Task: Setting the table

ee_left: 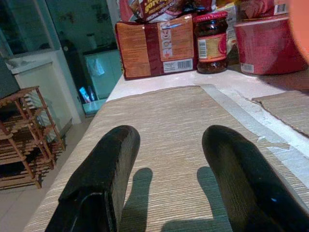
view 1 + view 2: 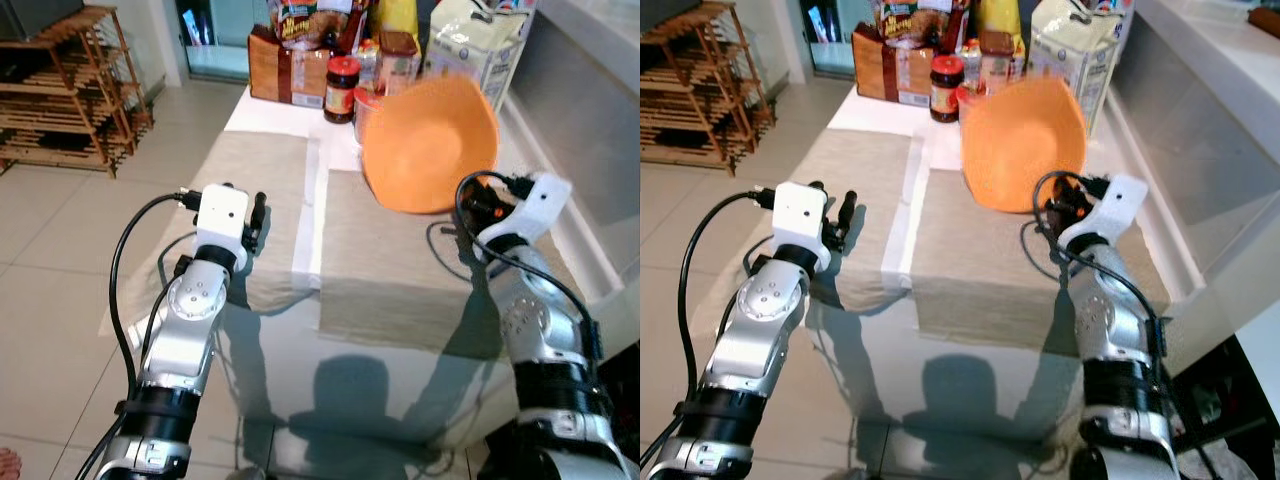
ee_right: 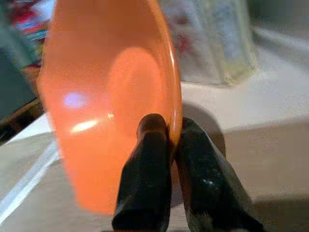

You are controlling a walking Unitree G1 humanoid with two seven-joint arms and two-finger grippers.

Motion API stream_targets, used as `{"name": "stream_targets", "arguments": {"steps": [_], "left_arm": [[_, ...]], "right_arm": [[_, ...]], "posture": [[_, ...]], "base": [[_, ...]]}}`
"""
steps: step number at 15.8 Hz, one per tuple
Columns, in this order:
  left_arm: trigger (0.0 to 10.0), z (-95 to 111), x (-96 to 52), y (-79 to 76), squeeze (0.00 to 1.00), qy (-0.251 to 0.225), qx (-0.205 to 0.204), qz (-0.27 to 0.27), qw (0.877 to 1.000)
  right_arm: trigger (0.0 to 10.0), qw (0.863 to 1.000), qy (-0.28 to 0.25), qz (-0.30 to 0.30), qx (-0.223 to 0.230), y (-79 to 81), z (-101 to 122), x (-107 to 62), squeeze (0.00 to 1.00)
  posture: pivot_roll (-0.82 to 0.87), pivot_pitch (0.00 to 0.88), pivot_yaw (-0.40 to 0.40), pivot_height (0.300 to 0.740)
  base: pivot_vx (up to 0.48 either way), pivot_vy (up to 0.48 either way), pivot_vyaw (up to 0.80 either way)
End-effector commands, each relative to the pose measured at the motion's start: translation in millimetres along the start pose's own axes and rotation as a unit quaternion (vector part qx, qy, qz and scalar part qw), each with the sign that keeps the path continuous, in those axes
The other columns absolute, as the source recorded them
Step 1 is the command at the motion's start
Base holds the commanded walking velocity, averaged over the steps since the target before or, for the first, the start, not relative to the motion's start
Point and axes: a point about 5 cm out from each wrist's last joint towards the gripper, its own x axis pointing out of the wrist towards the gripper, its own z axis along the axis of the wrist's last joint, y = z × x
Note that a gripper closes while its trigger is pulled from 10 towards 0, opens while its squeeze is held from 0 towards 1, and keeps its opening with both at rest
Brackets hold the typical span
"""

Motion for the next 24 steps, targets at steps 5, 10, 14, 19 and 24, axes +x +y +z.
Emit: {"name": "stream_targets", "arguments": {"steps": [5, 10, 14, 19, 24], "left_arm": [[10.0, -0.2, 6.4, -10.1, 0.0, 0.023, -0.022, -0.036, 0.999], [10.0, 10.9, 5.9, -19.1, 0.0, -0.003, -0.061, -0.056, 0.997], [10.0, 11.5, 6.2, -19.1, 0.0, -0.002, -0.064, -0.059, 0.996], [10.0, 11.8, 6.8, -18.1, 0.0, -0.003, -0.07, -0.059, 0.996], [10.0, 13.9, 7.2, -17.3, 0.0, -0.009, -0.071, -0.063, 0.995]], "right_arm": [[0.0, 0.997, -0.006, 0.042, -0.063, 3.3, 11.8, -7.8, 0.0], [0.0, 0.998, -0.016, 0.029, -0.06, 4.2, 9.1, -10.9, 0.0], [0.0, 0.998, -0.01, 0.025, -0.058, 5.9, 3.4, -12.2, 0.0], [0.0, 0.998, -0.007, 0.025, -0.06, 6.6, 0.7, -12.6, 0.0], [0.0, 0.998, -0.005, 0.022, -0.06, 5.0, -0.3, -12.4, 0.0]], "posture": [[0.04, 0.0, -0.025, 0.74], [0.05, 0.0, -0.022, 0.74], [0.05, 0.0, -0.02, 0.74], [0.04, 0.0, -0.021, 0.74], [0.04, 0.0, -0.022, 0.74]], "base": [[0.0, 0.0, 0.0], [0.0, 0.0, 0.0], [-0.064, 0.0, 0.0], [-0.048, 0.0, 0.0], [0.0, 0.0, 0.0]]}}
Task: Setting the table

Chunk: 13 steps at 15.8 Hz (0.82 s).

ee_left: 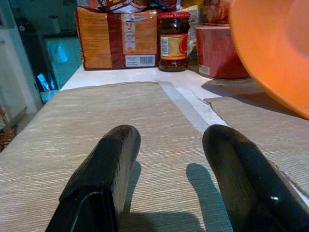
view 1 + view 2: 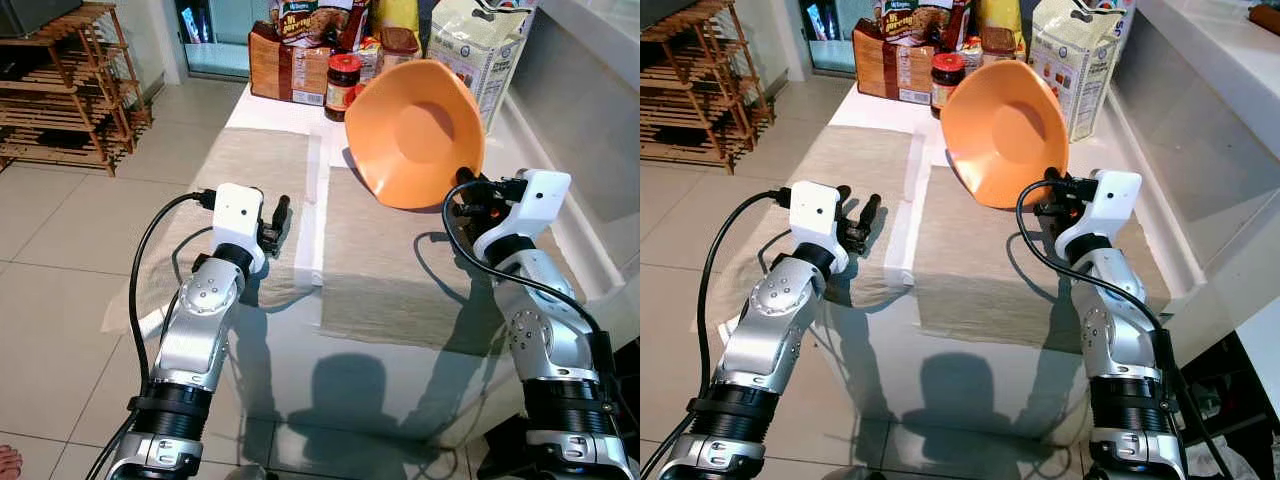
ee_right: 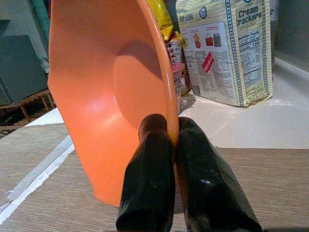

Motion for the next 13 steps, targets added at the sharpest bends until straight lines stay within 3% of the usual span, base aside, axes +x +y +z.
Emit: {"name": "stream_targets", "arguments": {"steps": [1, 13], "left_arm": [[10.0, 11.0, 3.4, -0.6, 0.0, -0.019, 0.0, -0.007, 1.0], [10.0, 10.2, 5.0, -2.3, 0.0, -0.018, -0.004, -0.018, 1.0]], "right_arm": [[0.0, 1.0, 0.018, -0.005, -0.006, -2.3, -7.7, -3.3, 0.0], [0.0, 1.0, 0.024, -0.005, -0.011, -1.4, -12.5, -6.1, 0.0]], "posture": [[0.04, 0.0, -0.021, 0.74], [0.04, 0.0, -0.017, 0.74]], "base": [[-0.36, 0.0, 0.0], [-0.296, 0.0, 0.0]]}}
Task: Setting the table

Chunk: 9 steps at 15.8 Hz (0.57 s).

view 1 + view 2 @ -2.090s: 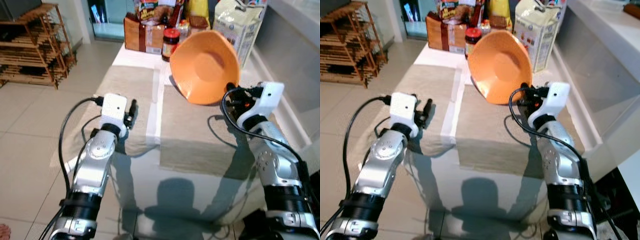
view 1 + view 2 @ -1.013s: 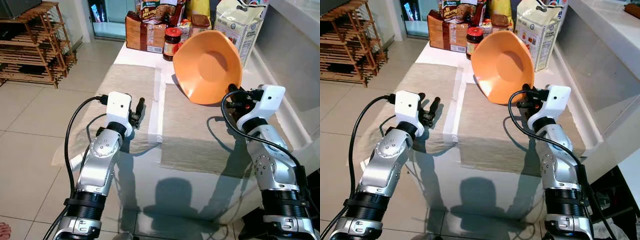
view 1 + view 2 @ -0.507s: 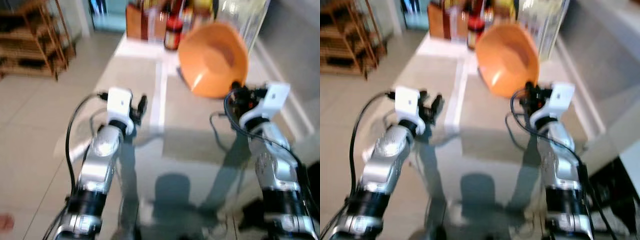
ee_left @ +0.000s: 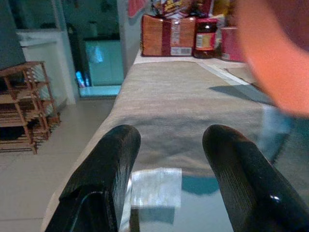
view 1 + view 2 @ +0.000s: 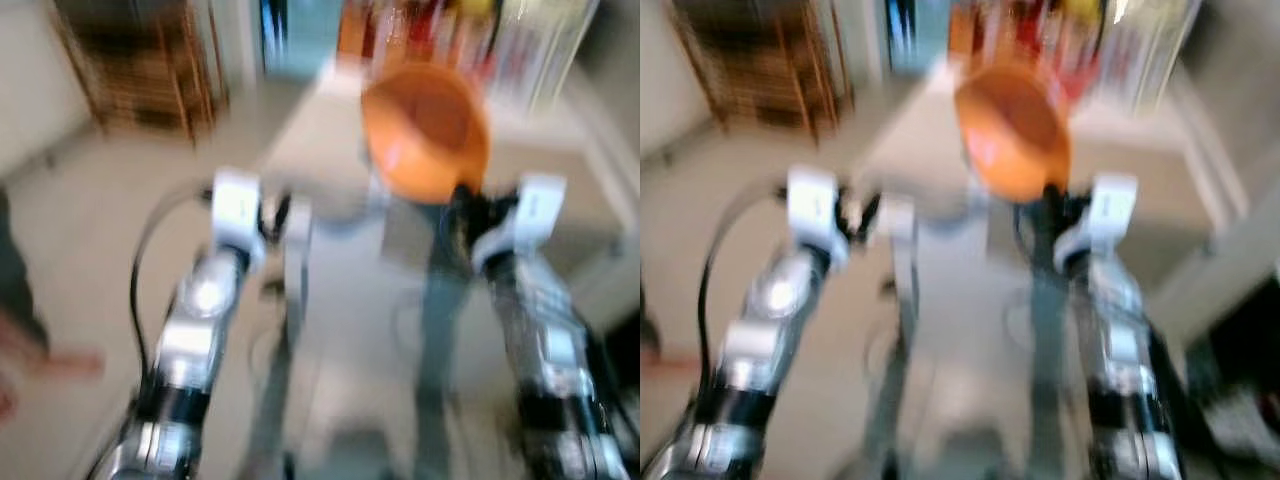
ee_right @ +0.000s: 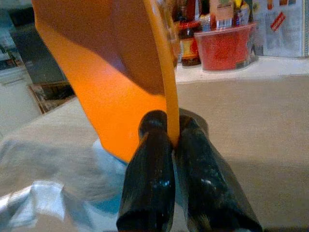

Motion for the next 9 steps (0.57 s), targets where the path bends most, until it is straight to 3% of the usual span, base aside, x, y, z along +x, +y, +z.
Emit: {"name": "stream_targets", "arguments": {"steps": [1, 2, 9], "left_arm": [[10.0, 3.6, 0.9, -2.6, 0.0, -0.007, 0.018, -0.009, 1.0], [10.0, 4.0, 0.6, -3.1, 0.0, -0.01, 0.029, -0.011, 0.999], [10.0, 3.9, -1.4, -6.9, 0.0, -0.014, 0.012, -0.027, 0.999]], "right_arm": [[0.0, 1.0, 0.006, -0.001, -0.009, -2.3, 0.0, -0.9, 0.0], [0.0, 1.0, 0.006, -0.001, -0.009, -2.3, -0.1, -1.1, 0.0], [0.0, 1.0, 0.013, -0.001, -0.018, -3.4, -4.4, -3.8, 0.0]], "posture": [[0.04, 0.0, -0.017, 0.74], [0.04, 0.0, -0.016, 0.74], [0.04, 0.0, -0.018, 0.74]], "base": [[0.0, 0.0, 0.0], [0.0, 0.0, 0.0], [0.0, -0.48, 0.0]]}}
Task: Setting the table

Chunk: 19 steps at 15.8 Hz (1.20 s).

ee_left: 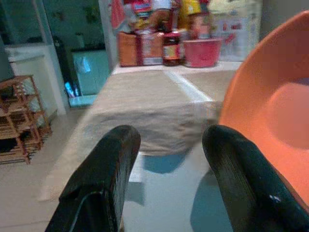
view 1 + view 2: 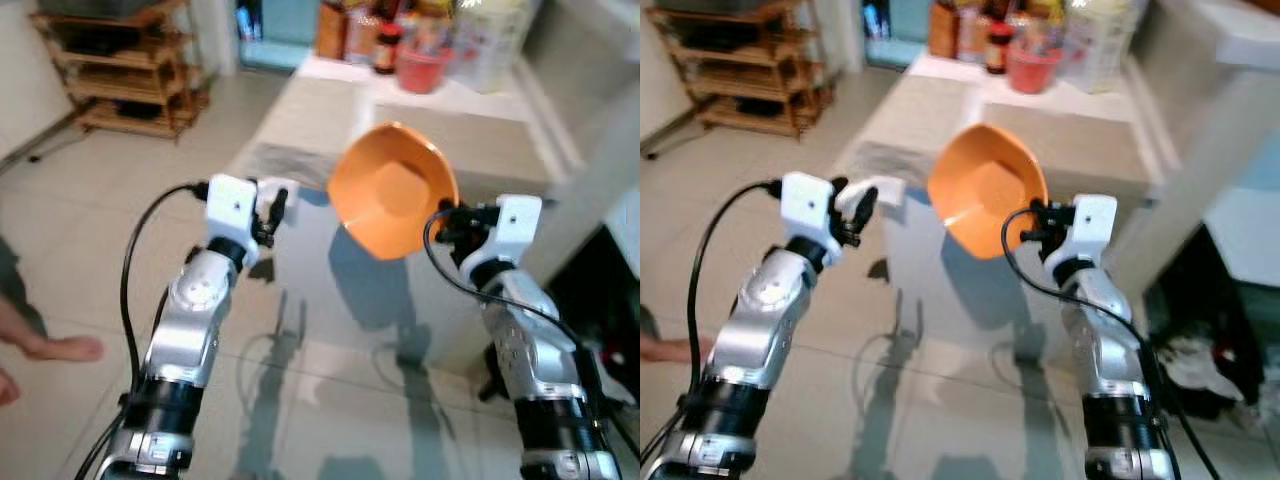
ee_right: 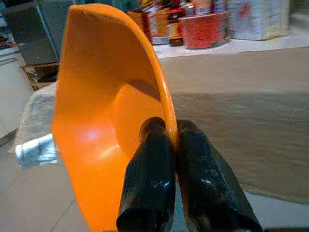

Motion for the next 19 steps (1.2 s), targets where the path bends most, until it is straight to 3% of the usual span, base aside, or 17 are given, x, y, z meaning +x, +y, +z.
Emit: {"name": "stream_targets", "arguments": {"steps": [1, 11, 14, 19], "left_arm": [[10.0, 1.9, 0.7, -10.8, 0.0, -0.006, -0.001, -0.02, 1.0], [10.0, -0.7, 1.3, -10.3, 0.0, 0.001, 0.004, -0.025, 1.0], [10.0, 0.5, 2.1, -10.9, 0.0, -0.002, 0.004, -0.026, 1.0], [10.0, 0.4, 1.8, -11.5, 0.0, -0.003, 0.008, -0.026, 1.0]], "right_arm": [[0.0, 1.0, -0.021, -0.008, -0.01, -6.5, 11.3, 0.1, 0.0], [0.0, 0.999, -0.027, 0.001, -0.034, 0.0, 9.6, -0.7, 0.0], [0.0, 0.999, -0.037, -0.004, -0.036, 0.0, 13.3, 0.0, 0.0], [0.0, 0.998, -0.044, 0.0, -0.051, 0.5, 15.3, 0.3, 0.0]], "posture": [[0.04, 0.0, -0.018, 0.74], [0.03, 0.0, -0.013, 0.74], [0.03, 0.0, -0.012, 0.74], [0.03, 0.0, -0.011, 0.74]], "base": [[0.0, -0.48, 0.0], [0.0, -0.473, 0.0], [0.0, -0.463, -0.68], [0.0, -0.46, 0.0]]}}
